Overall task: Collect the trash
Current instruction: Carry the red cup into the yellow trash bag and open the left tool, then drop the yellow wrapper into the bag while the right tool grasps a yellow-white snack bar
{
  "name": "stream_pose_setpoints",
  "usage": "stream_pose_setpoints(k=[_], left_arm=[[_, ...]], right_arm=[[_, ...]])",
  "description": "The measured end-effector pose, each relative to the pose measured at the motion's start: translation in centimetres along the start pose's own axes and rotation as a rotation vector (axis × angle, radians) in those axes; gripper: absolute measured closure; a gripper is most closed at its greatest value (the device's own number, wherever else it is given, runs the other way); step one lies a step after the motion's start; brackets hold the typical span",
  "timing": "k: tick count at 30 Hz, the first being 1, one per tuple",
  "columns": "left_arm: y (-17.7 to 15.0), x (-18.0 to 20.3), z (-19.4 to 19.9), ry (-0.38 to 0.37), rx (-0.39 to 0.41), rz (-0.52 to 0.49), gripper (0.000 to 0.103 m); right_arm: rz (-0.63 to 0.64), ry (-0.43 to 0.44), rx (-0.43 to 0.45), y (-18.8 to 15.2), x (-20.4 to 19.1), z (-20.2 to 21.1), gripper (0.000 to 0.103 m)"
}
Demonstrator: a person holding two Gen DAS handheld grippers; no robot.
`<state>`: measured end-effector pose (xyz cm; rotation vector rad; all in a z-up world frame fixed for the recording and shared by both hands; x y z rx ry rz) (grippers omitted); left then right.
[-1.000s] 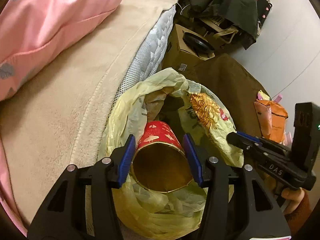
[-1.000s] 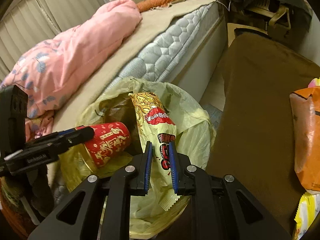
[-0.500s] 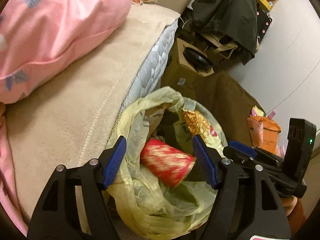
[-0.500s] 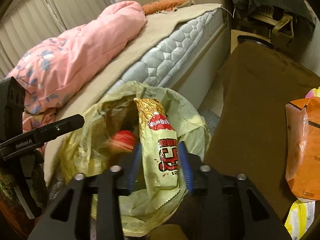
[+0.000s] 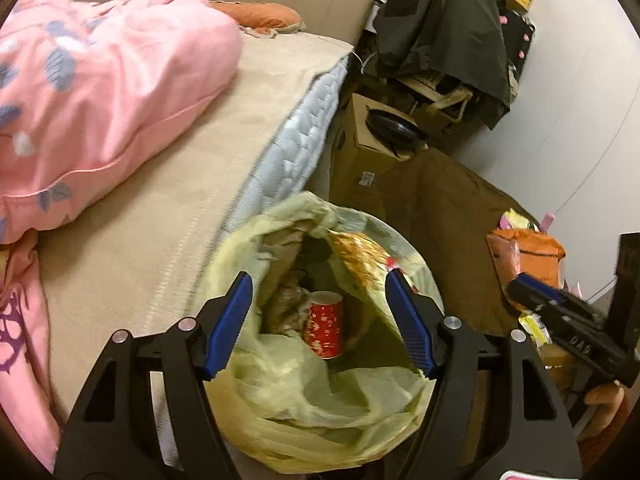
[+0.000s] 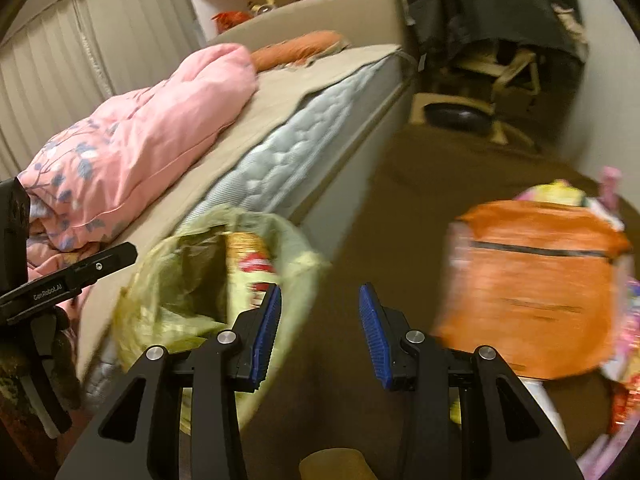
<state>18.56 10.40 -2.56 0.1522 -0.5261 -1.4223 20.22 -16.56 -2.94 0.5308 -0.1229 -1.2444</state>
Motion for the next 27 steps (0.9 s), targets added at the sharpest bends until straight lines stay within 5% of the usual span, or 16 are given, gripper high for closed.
stream_pose_setpoints(k=[7,15,22,27], left_arm=[[-1.1,4.4,-1.7,-0.001,-0.036,-0.048,0.038],[-2.7,10.6,-3.9,-0.047,-0.079,-0.135,0.038],[-3.1,15.2,-4.8,-0.051,-0.087,-0.223,0.038],[-2.6,15.2,-4.1,-0.043,-0.044,-0.231,0.038]], right_arm=[[-0.09,-0.111,0.025,-3.5,7.5,3.8,0.058],[-0.162,-0.125,0.017,-7.7,13.3,5.8,0.047],[-0.102,-0.056,-0.052,-10.1,13.1,4.8,0.047],[-0.1,-0.083,-0.04,-11.0,12.7,4.6,0.047]])
Point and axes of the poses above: each gripper's, at about its wrist camera, not at the fingertips, and z roughly against the way its jaws point, x to its right, y to its top, the point moved 3 cm from there along -z, roughly the way its jaws point, and after that the axes turned 15 degrees about -x, right-handed, at the moved point
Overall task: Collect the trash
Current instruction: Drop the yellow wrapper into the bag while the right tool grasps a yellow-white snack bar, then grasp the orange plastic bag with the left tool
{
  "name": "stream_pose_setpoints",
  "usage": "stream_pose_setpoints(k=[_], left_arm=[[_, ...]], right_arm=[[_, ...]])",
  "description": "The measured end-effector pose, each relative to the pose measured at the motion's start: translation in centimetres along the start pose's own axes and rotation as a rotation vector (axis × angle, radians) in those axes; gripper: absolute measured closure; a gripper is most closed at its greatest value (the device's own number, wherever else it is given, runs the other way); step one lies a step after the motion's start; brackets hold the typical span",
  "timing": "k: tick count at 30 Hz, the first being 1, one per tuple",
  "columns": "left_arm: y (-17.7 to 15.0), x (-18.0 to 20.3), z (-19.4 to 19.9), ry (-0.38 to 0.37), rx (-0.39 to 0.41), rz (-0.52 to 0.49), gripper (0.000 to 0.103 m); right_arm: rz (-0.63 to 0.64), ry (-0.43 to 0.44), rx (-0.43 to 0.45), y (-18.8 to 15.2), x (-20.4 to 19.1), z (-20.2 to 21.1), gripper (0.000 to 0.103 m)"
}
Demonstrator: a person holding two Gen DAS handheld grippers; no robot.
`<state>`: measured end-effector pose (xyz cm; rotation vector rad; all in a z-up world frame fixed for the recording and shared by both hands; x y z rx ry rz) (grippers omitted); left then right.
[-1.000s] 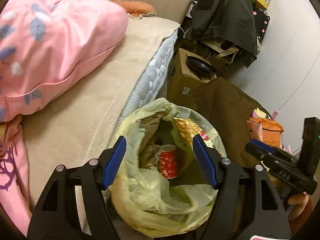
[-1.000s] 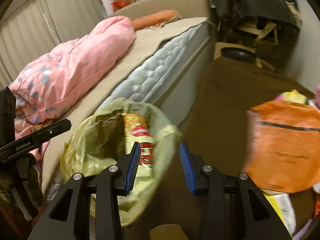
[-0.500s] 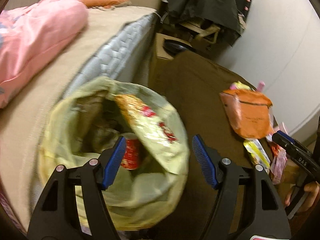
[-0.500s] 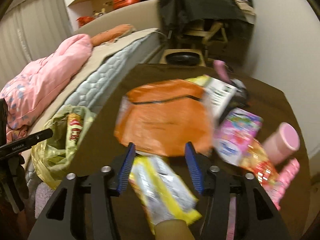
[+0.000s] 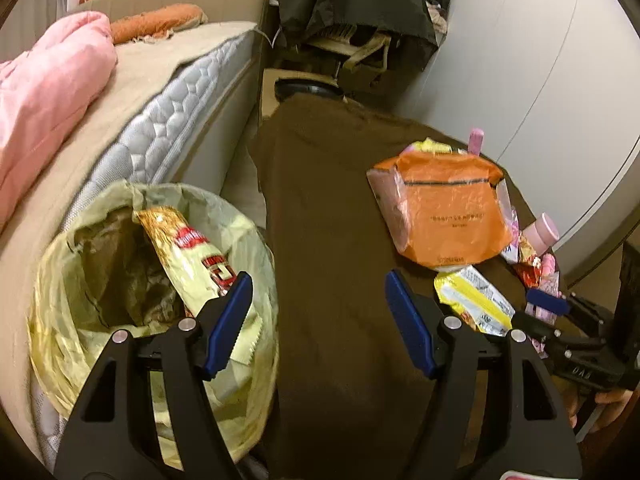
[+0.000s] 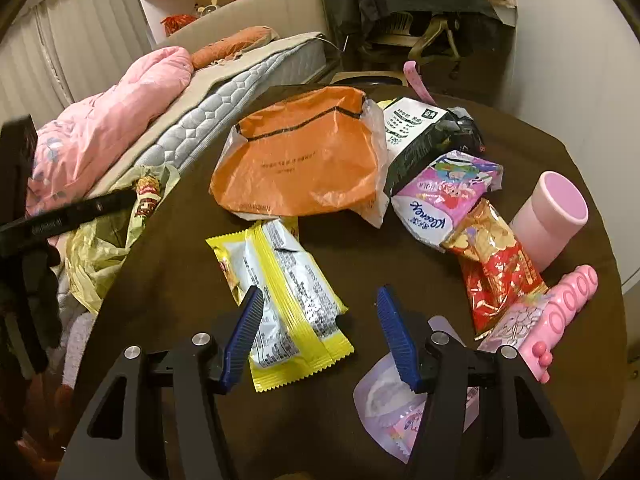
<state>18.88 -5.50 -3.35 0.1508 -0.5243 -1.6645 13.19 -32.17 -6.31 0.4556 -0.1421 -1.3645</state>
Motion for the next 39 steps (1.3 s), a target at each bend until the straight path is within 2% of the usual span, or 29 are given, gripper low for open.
stream_pose_setpoints(k=[8,10,12,16,17,18,19,23,24,28,33,37,39], left_arm=[[1.0,-2.4,0.3,-0.021,0.033,0.066,0.038],[1.0,-2.5,0.3,-0.029,0.032,0.063,0.035],[1.0,-2.2,0.2,-0.041,0.028,0.048,0.027],[0.6,-1.5,-0.2,-0.046,0.0,0.023,0.027],[0.5,-1.2,-0.3,-0.042,-0.006,0.015,0.027],[0.5,-0.9,-0.4,-0.036,-0.008,0.005,0.027],[0.4,-0.6,-0.4,-0.03,-0.007,-0.005,0.027],[0.6,0.8,-0.5,-0.02,0.001,-0.044,0.027],[0.7,1.1,-0.6,-0.023,-0.002,-0.051,0.027],[1.1,2.1,-0.9,-0.038,-0.004,-0.072,0.027],[2.2,3.5,-1.9,-0.101,-0.028,-0.109,0.032],[4.4,5.7,-3.3,-0.094,-0.029,-0.172,0.034],[6.0,6.7,-4.1,-0.066,-0.024,-0.186,0.034]], right_arm=[[0.112,0.03,0.005,-0.2,-2.6,-0.2,0.047],[0.128,0.008,-0.002,0.2,-3.1,-0.8,0.047],[0.121,0.0,-0.008,0.5,-3.0,-1.5,0.047],[0.108,0.006,-0.03,1.4,-1.8,-2.9,0.047],[0.106,0.036,-0.042,1.3,-1.5,-3.2,0.05],[0.104,0.062,-0.051,1.1,-1.3,-3.2,0.062],[0.102,0.086,-0.066,0.9,-1.2,-3.2,0.069],[0.103,0.094,-0.076,-0.7,-0.8,-2.3,0.075],[0.095,0.095,-0.074,-1.1,-0.6,-1.9,0.079],[0.042,0.068,-0.042,-2.4,0.8,-0.1,0.079],[-0.062,0.013,0.057,-3.3,3.8,3.1,0.079],[-0.127,-0.003,0.091,-3.5,5.5,4.0,0.079],[-0.144,0.003,0.1,-3.7,6.0,4.2,0.079]])
Point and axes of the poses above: each gripper's, at about its wrist camera, not at the fingertips, and z roughly against the way its jaws point, x to its right, y to its top, the point moved 3 cm from there along -z, roughly the way its jaws point, and after that the axes turned 15 degrees about -x, right-handed, at the moved point
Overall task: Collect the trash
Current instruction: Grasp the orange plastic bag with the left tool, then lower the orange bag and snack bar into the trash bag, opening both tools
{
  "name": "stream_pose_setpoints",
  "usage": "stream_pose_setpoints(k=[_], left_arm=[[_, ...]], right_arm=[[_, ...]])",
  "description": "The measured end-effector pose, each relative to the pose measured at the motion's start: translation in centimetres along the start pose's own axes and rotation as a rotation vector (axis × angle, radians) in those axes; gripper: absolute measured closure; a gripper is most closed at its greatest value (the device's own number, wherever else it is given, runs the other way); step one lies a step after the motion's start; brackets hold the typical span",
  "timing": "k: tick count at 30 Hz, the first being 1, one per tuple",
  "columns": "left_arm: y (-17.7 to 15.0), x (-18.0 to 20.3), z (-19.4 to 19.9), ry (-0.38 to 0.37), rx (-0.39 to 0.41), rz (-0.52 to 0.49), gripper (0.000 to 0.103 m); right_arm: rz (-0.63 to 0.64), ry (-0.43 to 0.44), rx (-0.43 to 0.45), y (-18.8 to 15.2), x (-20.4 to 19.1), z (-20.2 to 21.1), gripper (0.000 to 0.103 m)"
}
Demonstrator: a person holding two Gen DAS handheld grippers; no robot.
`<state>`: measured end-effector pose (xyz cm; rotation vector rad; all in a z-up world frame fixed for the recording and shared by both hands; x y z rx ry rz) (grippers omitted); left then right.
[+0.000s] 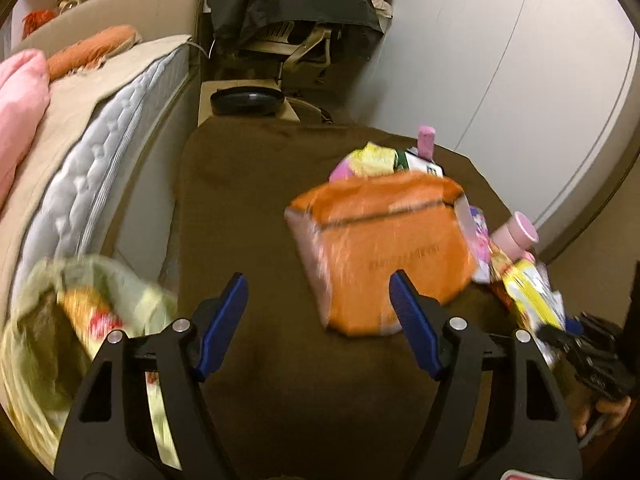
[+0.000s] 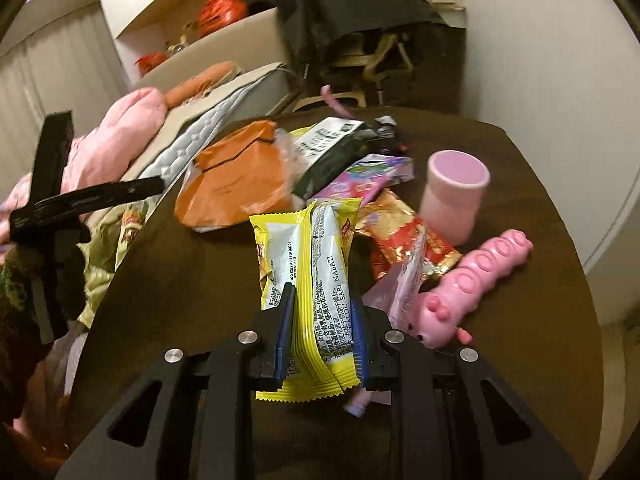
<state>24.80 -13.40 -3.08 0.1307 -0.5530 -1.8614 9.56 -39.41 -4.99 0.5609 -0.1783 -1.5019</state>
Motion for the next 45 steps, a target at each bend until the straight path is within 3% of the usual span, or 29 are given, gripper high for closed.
stream_pose_setpoints(k=[2,4,9,11,16,23,37,45], left_arm=[[1.5,0.3,-0.9,0.039,-0.006,-0.005,0.034],[2.5,0.3,-2.1,0.072,-0.031,0.004,0.042],[2.4,0.3,-4.2,0.029,-0.133,0.059,0.078],[1.6,0.7,-4.0,0.012,-0.134,0.057,0.087],[-0.2,1.0,-1.6,-0.025,-0.07,0.075,0.089],[-2.5,0.8,2.7,-0.01,0.015,0.047,0.089],[-6.1,-3.8,7.4,0.056,0.066,0.097,0.089],[-7.3,-8.6,8.6,0.1,0.065,0.17,0.089]], right_arm=[[-0.003,0.004,0.002,-0.1,0.4,0.1,0.079],[-0.009,0.009,0.007,-0.2,0.6,0.3,0.079],[-0.025,0.018,0.018,-0.5,0.8,0.6,0.079],[-0.029,0.016,0.022,-0.4,0.9,0.7,0.079],[-0.038,0.014,0.047,-0.1,0.9,1.5,0.079],[-0.03,0.0,0.083,0.5,0.1,3.0,0.079],[0.07,-0.013,0.11,2.6,-4.9,3.8,0.079],[0.119,-0.007,0.104,3.9,-8.1,3.4,0.079]])
Point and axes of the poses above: each gripper's, at about its wrist camera, not at the fingertips, and z roughly against the way its jaws point, x to its right, y to its top, the point moved 3 cm from there along -z, roughly the way its jaws point, and after that the axes turned 15 degrees about -x, right-handed, at the moved point
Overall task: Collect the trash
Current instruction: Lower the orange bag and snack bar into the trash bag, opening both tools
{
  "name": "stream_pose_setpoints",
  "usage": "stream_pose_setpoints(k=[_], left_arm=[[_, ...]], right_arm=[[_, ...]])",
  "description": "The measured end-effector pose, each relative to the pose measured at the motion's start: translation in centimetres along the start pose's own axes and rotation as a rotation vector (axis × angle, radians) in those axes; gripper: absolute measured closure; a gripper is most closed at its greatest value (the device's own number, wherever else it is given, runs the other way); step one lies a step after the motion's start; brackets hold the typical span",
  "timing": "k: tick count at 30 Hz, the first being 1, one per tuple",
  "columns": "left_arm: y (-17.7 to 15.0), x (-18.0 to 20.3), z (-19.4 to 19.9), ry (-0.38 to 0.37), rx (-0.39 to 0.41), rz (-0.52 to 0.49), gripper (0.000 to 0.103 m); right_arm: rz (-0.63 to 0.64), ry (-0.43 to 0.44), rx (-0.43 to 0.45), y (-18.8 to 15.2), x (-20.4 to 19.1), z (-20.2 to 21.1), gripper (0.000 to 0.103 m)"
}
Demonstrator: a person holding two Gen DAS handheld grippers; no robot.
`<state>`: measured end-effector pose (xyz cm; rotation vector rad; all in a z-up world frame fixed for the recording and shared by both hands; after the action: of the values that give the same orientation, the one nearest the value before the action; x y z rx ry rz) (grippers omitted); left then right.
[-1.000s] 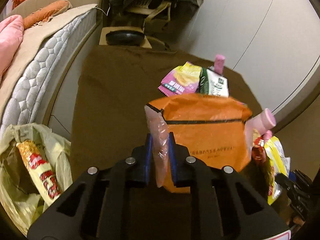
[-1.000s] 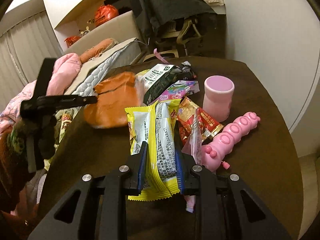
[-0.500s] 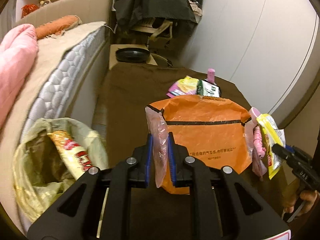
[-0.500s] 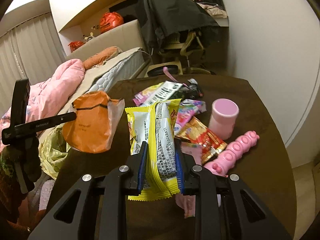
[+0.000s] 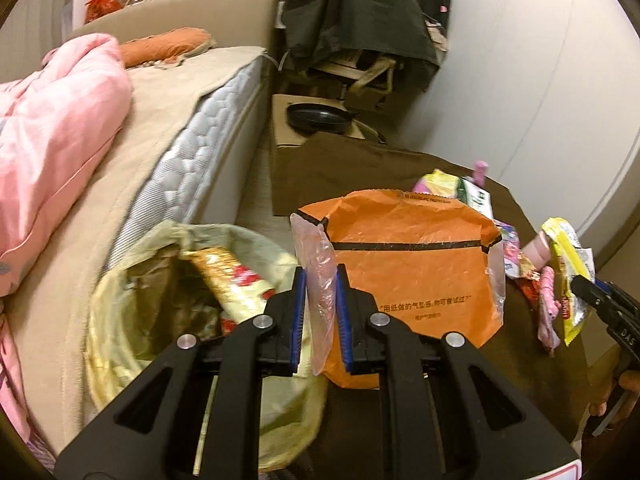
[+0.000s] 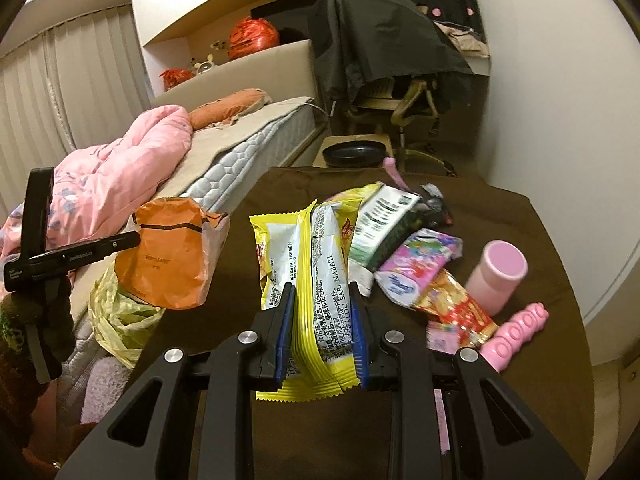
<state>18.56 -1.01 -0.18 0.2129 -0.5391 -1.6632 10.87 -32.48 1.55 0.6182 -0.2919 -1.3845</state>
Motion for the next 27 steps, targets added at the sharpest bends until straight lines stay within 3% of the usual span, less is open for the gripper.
stream_pose_setpoints(k=[10,15,20,27], left_arm=[[-1.3,-6.5,-3.8,0.164,-0.121,0.052,0.089],[-2.4,-10.0,-3.5,0.23,-0.136,0.072,0.089],[-3.1,-12.9,-1.8,0.22,-0.105,0.118,0.089],[-3.6,-14.3,-1.5,0.163,-0.11,0.146,0.089]], right_arm=[[0.093,0.034,-0.038,1.8,-5.1,-2.3,0.079],[0.134,0.107,-0.087,3.4,-8.9,-5.4,0.079],[0.194,0.192,-0.171,4.8,-14.4,-11.0,0.079],[0.271,0.214,-0.293,5.5,-21.1,-17.9,0.079]])
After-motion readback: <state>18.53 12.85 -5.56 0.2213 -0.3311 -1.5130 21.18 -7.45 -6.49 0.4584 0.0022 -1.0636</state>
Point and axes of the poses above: each gripper's, at about its wrist camera, not at the fingertips, and z roughly against the way its jaws point, x to its right, y to its top, the point moved 3 cm from there along -z, roughly the way its jaws point, and after that the axes turned 15 degrees about -x, right-handed, at the moved point
